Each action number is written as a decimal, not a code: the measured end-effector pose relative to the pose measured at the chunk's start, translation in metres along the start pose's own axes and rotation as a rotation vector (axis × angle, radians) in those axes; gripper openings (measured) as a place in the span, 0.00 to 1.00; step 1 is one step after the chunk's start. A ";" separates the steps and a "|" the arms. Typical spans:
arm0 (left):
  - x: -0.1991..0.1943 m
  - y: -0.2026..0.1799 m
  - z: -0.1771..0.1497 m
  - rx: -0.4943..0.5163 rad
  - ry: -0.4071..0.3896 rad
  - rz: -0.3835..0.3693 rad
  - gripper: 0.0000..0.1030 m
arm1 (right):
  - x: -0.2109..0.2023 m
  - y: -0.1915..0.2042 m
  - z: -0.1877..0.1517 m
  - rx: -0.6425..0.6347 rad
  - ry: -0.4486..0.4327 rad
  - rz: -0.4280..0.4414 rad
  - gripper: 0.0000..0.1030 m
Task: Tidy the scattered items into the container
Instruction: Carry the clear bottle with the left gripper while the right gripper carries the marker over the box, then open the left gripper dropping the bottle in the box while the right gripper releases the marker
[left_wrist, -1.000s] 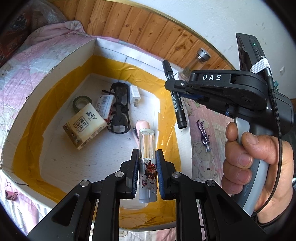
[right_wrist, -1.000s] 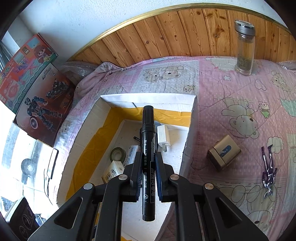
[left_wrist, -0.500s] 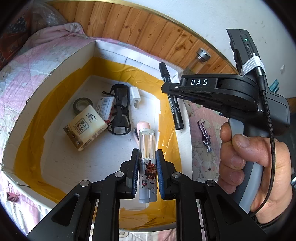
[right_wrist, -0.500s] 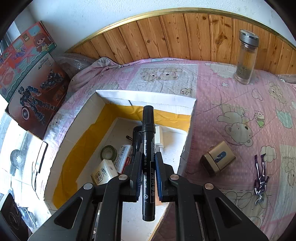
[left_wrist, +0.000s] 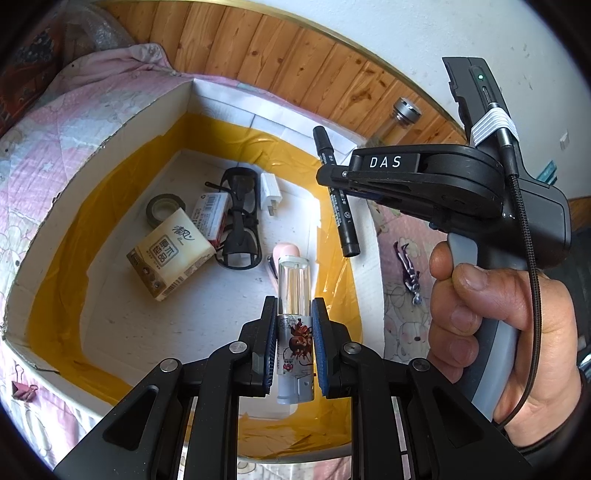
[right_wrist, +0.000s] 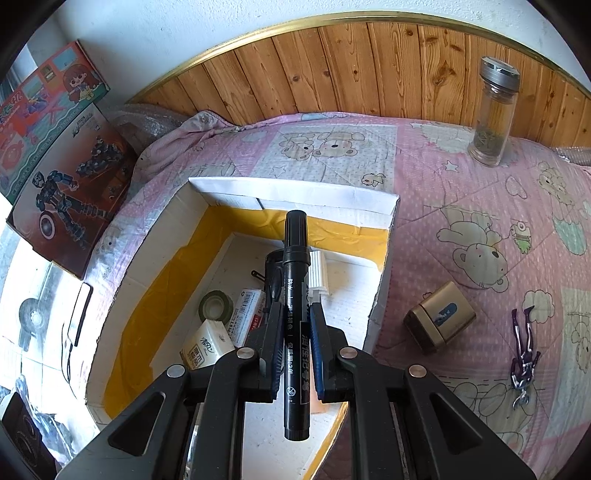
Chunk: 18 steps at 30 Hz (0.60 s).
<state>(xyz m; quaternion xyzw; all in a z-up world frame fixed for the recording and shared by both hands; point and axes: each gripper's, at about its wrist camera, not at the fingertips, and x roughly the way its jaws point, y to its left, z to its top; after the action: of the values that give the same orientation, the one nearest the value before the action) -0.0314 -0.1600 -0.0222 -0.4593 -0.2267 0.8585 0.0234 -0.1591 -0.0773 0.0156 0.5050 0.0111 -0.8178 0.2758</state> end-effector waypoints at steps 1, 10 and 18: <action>0.000 0.000 0.000 -0.001 0.000 0.001 0.18 | 0.000 0.000 0.000 0.001 0.001 -0.003 0.14; 0.004 0.005 0.001 -0.042 0.021 -0.010 0.21 | 0.003 -0.008 -0.001 0.021 0.008 -0.019 0.16; 0.003 0.013 0.003 -0.076 0.016 -0.002 0.30 | 0.002 -0.008 -0.003 0.021 0.015 -0.009 0.18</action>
<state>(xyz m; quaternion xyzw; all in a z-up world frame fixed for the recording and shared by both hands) -0.0341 -0.1717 -0.0284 -0.4664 -0.2593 0.8457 0.0085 -0.1610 -0.0709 0.0103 0.5139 0.0068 -0.8154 0.2665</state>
